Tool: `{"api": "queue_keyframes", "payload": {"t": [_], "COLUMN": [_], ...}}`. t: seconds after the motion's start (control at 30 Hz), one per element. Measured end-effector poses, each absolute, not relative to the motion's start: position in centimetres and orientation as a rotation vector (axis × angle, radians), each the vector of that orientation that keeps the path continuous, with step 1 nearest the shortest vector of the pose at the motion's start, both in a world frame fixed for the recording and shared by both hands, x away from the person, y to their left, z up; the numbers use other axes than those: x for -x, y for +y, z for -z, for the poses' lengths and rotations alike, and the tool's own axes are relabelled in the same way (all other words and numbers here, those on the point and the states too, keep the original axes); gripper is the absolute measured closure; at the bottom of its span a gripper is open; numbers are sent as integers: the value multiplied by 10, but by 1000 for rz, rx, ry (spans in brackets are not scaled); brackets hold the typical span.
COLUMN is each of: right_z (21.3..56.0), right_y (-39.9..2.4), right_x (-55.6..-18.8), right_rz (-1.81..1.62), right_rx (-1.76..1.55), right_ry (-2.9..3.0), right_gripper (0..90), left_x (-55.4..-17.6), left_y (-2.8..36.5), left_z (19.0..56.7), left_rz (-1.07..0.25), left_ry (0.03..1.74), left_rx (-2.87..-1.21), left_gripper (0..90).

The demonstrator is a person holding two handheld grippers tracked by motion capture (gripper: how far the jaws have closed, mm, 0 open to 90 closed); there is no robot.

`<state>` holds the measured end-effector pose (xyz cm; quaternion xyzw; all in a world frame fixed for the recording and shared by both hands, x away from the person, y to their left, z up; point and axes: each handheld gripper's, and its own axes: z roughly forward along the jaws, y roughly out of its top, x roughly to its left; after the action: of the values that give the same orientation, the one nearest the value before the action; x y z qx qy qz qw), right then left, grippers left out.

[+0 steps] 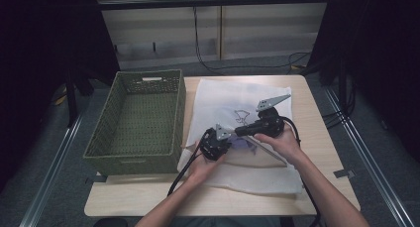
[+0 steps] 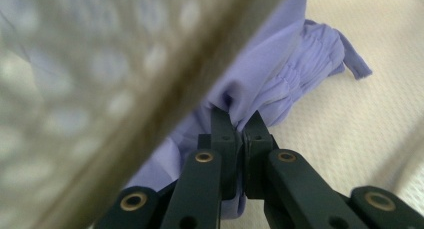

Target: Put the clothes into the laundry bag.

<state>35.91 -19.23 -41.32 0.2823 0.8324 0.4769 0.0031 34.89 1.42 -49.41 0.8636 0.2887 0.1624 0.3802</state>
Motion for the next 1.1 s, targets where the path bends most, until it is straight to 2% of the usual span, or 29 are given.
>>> {"api": "queue_keyframes", "payload": {"t": [0.3,0.63,0.73,1.1], "right_z": [420,422,424,426], "right_y": [-193,-194,-195,-198], "right_x": [-359,-360,-361,-364], "right_rz": [-1488,-1500,-1501,-1514], "right_rx": [-892,-882,-894,-911], "right_ry": [2643,2675,2676,2666], "right_gripper": [892,893,893,892], "left_x": [-357,-361,-363,-363], "left_y": [8,3,3,7], "left_z": [495,499,500,500], "left_rz": [-414,-465,-438,-329], "left_ry": [849,874,894,877], "left_rx": [-2072,-2081,-2060,-2098], "left_gripper": [877,866,854,663]}}
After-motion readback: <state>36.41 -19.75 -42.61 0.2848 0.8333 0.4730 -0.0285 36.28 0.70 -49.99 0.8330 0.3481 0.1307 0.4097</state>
